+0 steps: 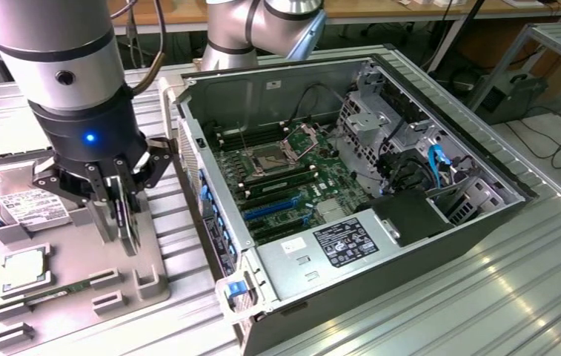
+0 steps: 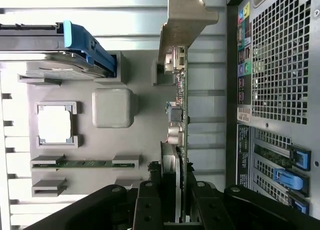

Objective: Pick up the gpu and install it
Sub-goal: 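Pick up the gpu and move the gpu toward the slot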

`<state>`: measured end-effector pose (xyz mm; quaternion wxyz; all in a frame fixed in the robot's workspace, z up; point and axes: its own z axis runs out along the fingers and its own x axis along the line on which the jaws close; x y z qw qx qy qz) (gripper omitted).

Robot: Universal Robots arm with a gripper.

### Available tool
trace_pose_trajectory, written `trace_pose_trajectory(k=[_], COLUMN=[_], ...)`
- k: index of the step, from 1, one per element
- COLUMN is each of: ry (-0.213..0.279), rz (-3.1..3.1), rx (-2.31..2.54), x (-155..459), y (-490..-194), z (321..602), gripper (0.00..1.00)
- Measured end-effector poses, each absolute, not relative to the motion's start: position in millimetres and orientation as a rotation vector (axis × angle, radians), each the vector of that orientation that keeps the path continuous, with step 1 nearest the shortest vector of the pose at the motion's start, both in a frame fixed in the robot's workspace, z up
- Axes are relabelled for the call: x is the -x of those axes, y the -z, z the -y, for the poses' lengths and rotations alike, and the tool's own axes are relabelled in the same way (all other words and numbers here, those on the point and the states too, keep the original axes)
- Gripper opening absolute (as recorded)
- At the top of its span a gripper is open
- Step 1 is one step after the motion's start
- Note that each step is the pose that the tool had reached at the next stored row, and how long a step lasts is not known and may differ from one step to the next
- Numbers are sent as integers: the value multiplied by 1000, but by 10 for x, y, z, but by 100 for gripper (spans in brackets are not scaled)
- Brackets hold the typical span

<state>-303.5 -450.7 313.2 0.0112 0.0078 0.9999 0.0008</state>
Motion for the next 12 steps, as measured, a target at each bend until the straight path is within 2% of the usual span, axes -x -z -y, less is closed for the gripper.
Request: trace_pose_trajectory(k=[12], ry=[-2], rz=[-3119], rx=[-24], x=[3035], y=[-3254], z=[4507], gripper=[28])
